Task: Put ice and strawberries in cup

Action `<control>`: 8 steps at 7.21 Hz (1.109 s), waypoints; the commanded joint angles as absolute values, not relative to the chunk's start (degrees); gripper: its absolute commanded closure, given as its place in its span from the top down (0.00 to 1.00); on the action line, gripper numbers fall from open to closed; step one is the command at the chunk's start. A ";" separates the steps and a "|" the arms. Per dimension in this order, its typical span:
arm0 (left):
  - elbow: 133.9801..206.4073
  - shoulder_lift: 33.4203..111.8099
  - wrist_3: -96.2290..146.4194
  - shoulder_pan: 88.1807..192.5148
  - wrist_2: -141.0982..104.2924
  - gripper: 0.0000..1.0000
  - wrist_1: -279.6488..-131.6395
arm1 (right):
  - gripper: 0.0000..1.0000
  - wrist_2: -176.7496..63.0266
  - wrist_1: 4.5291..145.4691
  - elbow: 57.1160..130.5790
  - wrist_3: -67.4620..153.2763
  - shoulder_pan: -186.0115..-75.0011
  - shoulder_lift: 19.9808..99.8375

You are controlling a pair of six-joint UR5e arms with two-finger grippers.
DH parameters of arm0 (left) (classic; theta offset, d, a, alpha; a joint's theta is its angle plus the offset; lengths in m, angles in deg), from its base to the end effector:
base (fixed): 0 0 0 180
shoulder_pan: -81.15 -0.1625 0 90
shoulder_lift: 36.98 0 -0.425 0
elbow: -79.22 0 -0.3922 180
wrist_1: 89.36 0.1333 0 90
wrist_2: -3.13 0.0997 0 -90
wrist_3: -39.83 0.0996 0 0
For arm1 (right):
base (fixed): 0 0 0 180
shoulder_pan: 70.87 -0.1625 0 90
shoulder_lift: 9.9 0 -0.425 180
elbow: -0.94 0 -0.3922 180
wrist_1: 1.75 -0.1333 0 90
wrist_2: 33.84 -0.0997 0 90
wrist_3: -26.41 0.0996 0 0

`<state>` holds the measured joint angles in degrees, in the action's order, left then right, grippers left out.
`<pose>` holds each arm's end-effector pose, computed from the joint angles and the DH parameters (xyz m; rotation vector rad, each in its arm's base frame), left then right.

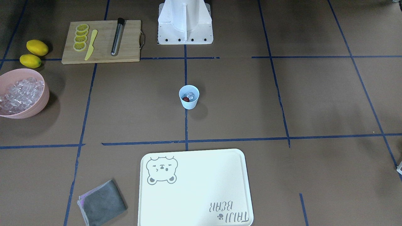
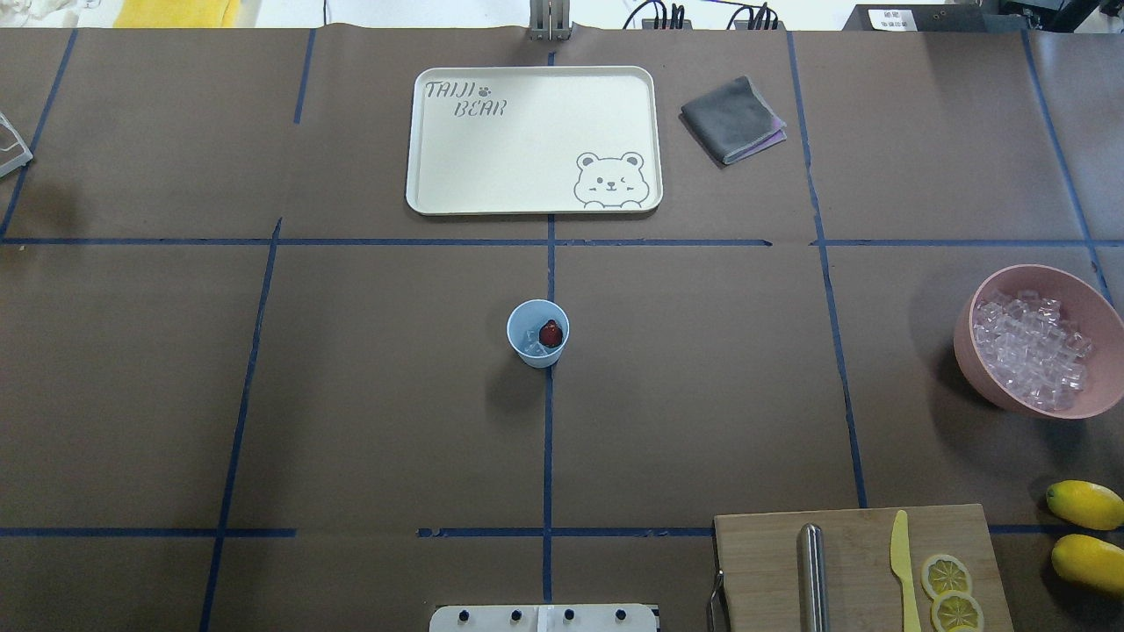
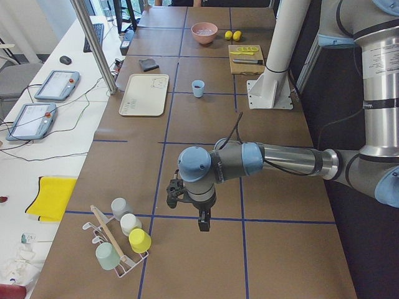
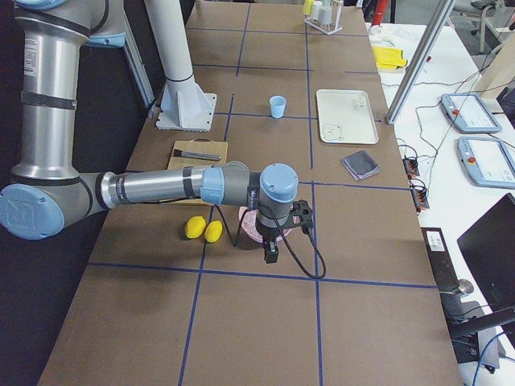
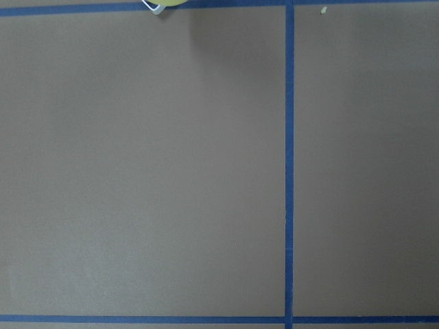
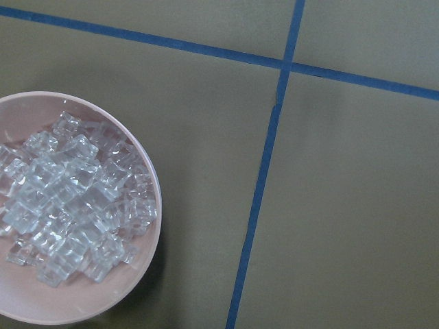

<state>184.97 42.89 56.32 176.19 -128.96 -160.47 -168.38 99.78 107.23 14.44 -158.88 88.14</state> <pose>-0.1010 -0.3883 0.6373 -0.0806 0.7598 0.1050 0.0487 -0.4261 0.6036 0.0135 -0.7804 -0.2089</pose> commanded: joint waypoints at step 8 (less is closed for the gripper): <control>183.74 44.40 56.27 173.70 -129.15 1.00 -163.28 | 0.99 -168.58 99.50 107.20 15.07 -158.50 88.01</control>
